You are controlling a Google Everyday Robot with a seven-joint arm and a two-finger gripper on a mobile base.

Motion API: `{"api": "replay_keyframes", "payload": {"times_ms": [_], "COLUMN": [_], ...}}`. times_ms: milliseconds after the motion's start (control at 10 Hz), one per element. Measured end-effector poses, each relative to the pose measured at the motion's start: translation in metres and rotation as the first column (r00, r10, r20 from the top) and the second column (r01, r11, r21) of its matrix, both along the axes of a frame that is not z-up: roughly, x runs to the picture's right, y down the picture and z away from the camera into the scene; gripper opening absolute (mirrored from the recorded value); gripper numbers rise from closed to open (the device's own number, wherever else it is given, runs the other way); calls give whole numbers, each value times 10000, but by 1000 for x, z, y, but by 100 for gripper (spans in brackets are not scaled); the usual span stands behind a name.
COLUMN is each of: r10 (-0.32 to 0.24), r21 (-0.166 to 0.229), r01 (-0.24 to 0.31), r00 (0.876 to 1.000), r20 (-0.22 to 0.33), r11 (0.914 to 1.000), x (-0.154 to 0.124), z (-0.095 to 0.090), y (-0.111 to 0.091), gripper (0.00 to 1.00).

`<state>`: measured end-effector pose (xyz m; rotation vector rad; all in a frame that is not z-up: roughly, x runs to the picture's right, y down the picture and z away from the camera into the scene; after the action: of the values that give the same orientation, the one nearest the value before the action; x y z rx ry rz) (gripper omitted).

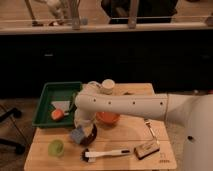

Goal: Wipe purple bowl with sponge

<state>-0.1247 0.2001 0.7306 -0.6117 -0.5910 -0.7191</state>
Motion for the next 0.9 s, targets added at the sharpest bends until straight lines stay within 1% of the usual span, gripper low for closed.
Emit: {"api": "replay_keyframes", "payload": {"times_ms": [100, 200, 500, 700, 900], "r10": [127, 221, 470, 617, 704], "r21": [-411, -704, -1277, -1576, -1782], "r01": [-126, -219, -473, -623, -713], "r00": [9999, 9998, 9989, 9981, 9975], "r20": [42, 19, -52, -87, -112], "r11": [9991, 9973, 9907, 9855, 9814], "x": [-1, -1, -2, -3, -2], "z": [2, 6, 14, 19, 22], "y": [3, 7, 15, 20, 24], "gripper": [5, 5, 5, 5, 5]}}
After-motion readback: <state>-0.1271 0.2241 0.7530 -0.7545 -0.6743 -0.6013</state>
